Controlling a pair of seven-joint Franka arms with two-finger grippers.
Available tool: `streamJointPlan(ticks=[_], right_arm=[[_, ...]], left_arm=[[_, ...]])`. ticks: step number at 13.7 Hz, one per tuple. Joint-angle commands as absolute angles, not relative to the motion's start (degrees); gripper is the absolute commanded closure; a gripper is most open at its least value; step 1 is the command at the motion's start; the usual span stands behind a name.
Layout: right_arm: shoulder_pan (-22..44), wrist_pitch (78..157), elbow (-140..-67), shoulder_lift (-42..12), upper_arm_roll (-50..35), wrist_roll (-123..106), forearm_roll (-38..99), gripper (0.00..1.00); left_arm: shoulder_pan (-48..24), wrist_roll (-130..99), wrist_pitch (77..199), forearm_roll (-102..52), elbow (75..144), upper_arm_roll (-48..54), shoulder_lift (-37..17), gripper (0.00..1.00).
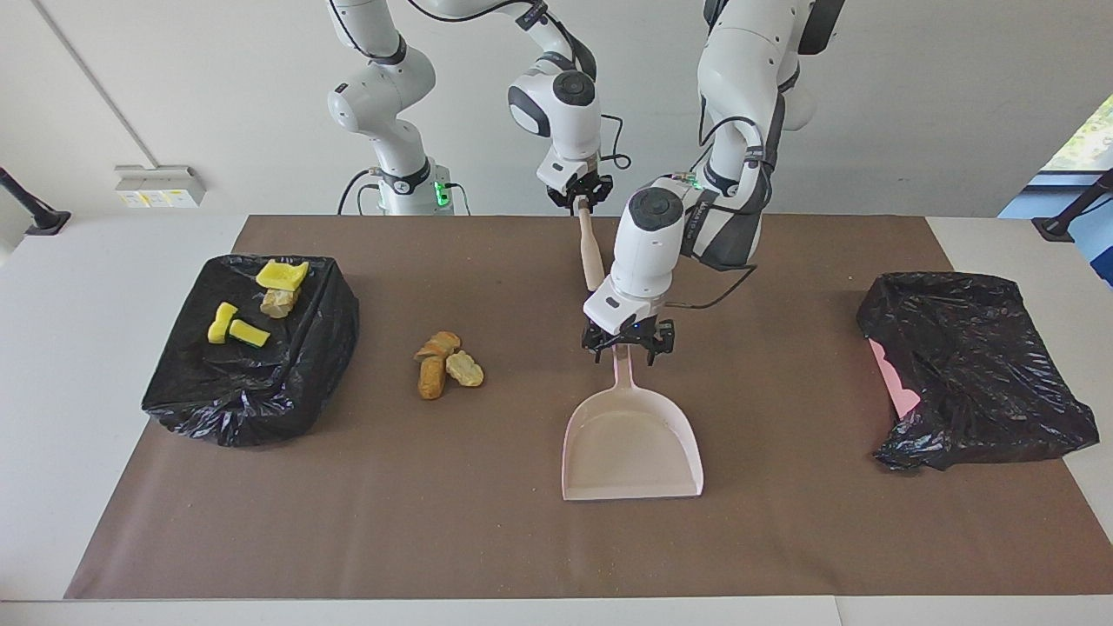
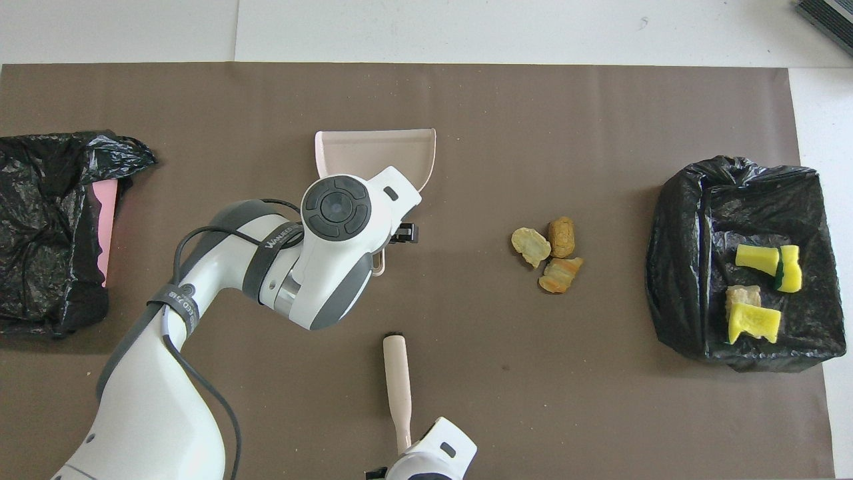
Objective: Sweep and dump trash in bin
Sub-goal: 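Grasp the brush with the right gripper while the left gripper moves the dustpan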
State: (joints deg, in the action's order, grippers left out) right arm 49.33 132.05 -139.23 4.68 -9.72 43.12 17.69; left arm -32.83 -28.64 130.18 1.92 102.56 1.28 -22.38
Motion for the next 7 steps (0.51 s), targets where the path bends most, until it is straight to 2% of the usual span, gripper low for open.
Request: streamJointPlan(ticks=[1,2,4,7], right_arm=[[48.96,133.24,-138.43,3.60,-9.58,42.98,18.90,1.00],[48.96,133.07,-138.34,3.78,-9.58,42.89,18.81,1.00],[48.78,132.28,-138.34,4.65,-9.41,43.42,18.46,1.00],[44.93,127.99,-138.60,8.60,-9.32,42.90,16.53,1.00]], left_arm=[[-33.58,-30.15,131.31,3.25,103.27,0.26,-22.06,0.13],[-33.05,-30.15,131.31,3.43,103.27,0.26,-22.06,0.26],[-32.43,-30.15,130.70,3.51,103.01,-0.09,-21.45,0.45],[-32.43,-29.88,130.60,3.60,102.92,-0.09,-21.36,0.75]])
